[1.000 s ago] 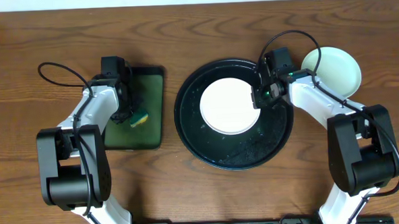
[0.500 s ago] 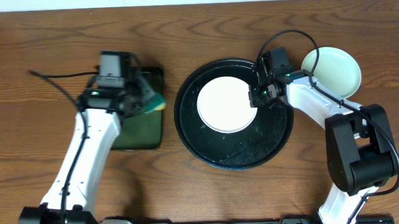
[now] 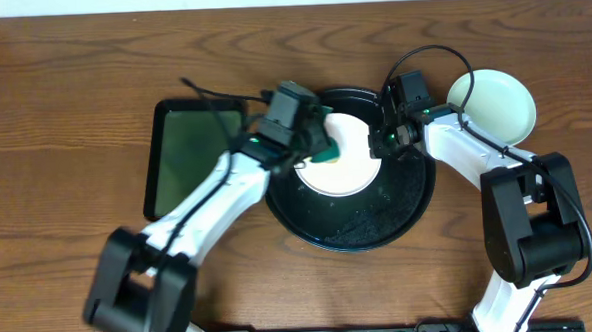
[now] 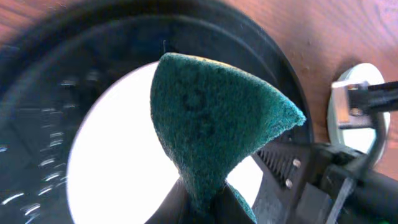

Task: Clean dirty plates on tray and stack at the side
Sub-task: 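Scrub the pink plate with the sponge in the left gripper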

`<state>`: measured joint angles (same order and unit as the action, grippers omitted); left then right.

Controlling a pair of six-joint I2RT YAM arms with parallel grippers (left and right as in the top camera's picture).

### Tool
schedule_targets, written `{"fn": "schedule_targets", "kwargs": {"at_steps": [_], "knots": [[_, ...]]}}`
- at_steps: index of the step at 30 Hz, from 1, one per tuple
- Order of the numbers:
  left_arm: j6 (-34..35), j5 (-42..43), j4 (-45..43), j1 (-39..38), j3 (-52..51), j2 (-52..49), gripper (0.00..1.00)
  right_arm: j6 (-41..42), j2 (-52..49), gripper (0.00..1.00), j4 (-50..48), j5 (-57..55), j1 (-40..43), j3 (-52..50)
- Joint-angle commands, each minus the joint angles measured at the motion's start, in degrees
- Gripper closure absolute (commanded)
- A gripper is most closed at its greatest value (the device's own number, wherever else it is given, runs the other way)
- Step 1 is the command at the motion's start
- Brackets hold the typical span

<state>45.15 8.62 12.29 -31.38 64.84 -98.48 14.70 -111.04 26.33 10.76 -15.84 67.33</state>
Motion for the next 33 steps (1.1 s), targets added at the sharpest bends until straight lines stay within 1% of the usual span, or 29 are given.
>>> {"fn": "schedule_targets", "kwargs": {"at_steps": [1, 5, 7, 9, 13, 15, 17, 20, 23, 25, 28, 30, 33], "knots": [[2.14, -2.19, -3.61, -1.92, 0.09, -5.22, 0.93, 1.16, -2.56, 0.99, 0.22, -0.20, -0.76, -0.44], [2.14, -6.19, -4.66, -2.84, 0.09, -9.86, 0.92, 1.16, -2.56, 0.99, 0.24, -0.20, -0.79, -0.44], [1.90, -10.27, -3.78, -2.82, 0.09, -12.37, 0.93, 1.16, -2.56, 0.99, 0.22, -0.20, -0.79, -0.44], [-0.02, -15.58, -1.70, -2.64, 0.09, -13.22, 0.92, 1.16, -2.56, 0.99, 0.24, -0.20, -0.79, -0.44], [-0.76, -27.56, 4.59, -1.95, 0.20, -12.33, 0.93, 1.16, -2.56, 0.99, 0.42, -0.20, -0.79, -0.44], [-1.70, -31.04, 6.51, -1.38, 0.24, -10.73, 0.93, 1.16, -2.56, 0.99, 0.37, -0.20, -0.79, -0.44], [-2.67, -32.52, 7.06, -1.01, 0.24, -8.57, 0.92, 1.16, -2.56, 0.99, 0.33, -0.22, -0.79, -0.44], [-3.28, -31.41, 6.21, -1.25, 0.28, -3.02, 0.92, 1.16, -2.56, 0.99, 0.39, -0.20, -0.76, -0.44], [-3.19, -24.09, 3.65, -1.79, 0.28, -0.66, 0.92, 1.16, -2.56, 0.99, 0.37, -0.20, -0.79, -0.44], [-2.12, -17.25, 1.49, -2.12, 0.28, -0.68, 0.92, 1.16, -2.56, 0.99, 0.37, -0.20, -0.79, -0.44], [3.93, -9.01, -1.22, -2.82, 0.26, -2.43, 0.92, 1.16, -2.56, 0.99, 0.37, -0.20, -0.79, -0.44], [6.51, -6.69, -3.15, -3.48, 0.26, -4.24, 0.92, 1.16, -2.56, 0.99, 0.39, -0.20, -0.79, -0.44], [6.67, -5.53, -5.99, -4.85, 0.26, -7.37, 0.92, 1.16, -2.56, 0.99, 0.37, -0.20, -0.79, -0.44]]}}
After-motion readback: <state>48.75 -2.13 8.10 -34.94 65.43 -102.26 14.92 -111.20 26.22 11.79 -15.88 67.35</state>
